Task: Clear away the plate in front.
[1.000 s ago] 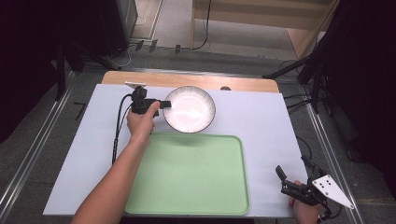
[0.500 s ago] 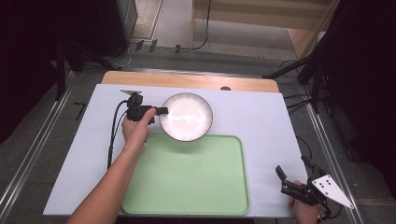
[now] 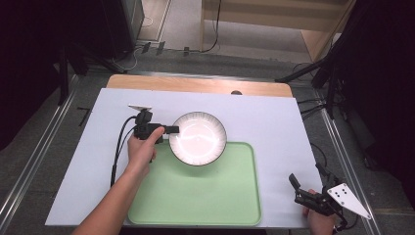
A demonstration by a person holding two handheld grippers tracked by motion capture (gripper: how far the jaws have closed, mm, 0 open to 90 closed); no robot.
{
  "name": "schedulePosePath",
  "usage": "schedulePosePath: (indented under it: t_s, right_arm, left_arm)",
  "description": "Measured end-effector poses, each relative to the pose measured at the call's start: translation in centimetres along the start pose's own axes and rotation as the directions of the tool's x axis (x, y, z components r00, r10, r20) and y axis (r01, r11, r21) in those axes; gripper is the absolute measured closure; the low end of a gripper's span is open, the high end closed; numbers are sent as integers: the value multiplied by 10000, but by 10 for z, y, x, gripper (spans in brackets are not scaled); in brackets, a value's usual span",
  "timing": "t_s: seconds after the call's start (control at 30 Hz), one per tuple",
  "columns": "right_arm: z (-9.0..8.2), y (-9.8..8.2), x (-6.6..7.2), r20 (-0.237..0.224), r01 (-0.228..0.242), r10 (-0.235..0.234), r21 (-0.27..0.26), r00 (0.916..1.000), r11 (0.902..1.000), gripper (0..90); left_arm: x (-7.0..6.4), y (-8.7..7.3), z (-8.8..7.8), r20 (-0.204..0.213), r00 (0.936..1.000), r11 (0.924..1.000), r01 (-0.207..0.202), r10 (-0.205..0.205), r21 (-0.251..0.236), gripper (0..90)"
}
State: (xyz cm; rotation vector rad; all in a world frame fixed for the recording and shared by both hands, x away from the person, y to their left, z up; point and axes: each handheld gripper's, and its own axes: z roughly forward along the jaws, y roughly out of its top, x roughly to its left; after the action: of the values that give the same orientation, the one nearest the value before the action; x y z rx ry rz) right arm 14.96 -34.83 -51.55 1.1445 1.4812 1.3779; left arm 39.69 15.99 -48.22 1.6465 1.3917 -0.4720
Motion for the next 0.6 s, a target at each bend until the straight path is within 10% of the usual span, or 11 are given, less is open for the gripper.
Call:
schedulePosePath:
  t_s: [0.6]
  right_arm:
    - [0, 0, 0, 1, 19, -19, 1, 10000, 10000, 18]
  left_arm:
    - [6, -48, -12, -41, 9998, 9940, -198, 204, 1078, 822]
